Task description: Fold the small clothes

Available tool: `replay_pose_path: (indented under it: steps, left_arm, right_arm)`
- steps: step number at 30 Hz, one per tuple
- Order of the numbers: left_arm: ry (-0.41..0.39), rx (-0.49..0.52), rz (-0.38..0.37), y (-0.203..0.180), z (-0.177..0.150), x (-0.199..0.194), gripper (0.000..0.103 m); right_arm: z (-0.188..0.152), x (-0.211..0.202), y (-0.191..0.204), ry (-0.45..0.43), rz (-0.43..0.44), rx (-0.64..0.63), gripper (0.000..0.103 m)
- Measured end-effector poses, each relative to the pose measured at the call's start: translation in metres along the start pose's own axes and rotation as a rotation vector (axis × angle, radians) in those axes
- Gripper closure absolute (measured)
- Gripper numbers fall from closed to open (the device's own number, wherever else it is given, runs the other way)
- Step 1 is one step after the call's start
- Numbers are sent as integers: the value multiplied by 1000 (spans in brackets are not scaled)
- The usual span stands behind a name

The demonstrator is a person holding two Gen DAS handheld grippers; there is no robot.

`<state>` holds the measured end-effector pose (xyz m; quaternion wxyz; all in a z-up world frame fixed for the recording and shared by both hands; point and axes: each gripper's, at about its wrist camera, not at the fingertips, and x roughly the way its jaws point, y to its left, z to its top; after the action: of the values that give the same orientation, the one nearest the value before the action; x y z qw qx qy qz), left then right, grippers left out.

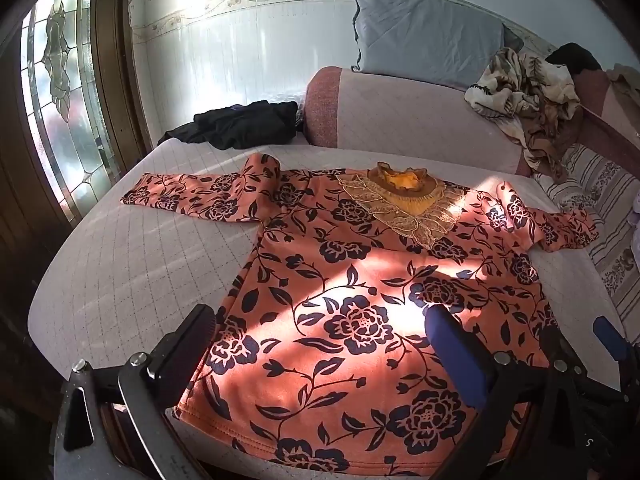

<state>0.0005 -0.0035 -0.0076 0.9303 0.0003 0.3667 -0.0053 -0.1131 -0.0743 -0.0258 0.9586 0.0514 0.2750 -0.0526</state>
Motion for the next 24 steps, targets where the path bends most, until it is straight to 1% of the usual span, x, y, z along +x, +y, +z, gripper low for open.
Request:
replay_pose_path:
  steps: [8, 24]
  left_arm:
    - [5, -1, 2, 0, -2, 2, 0]
    - [21, -3, 3, -2, -4, 9, 0]
  right_arm:
    - [1, 3, 1, -22, 2, -16, 0]
    - [-2, 7, 0, -34, 3, -15, 0]
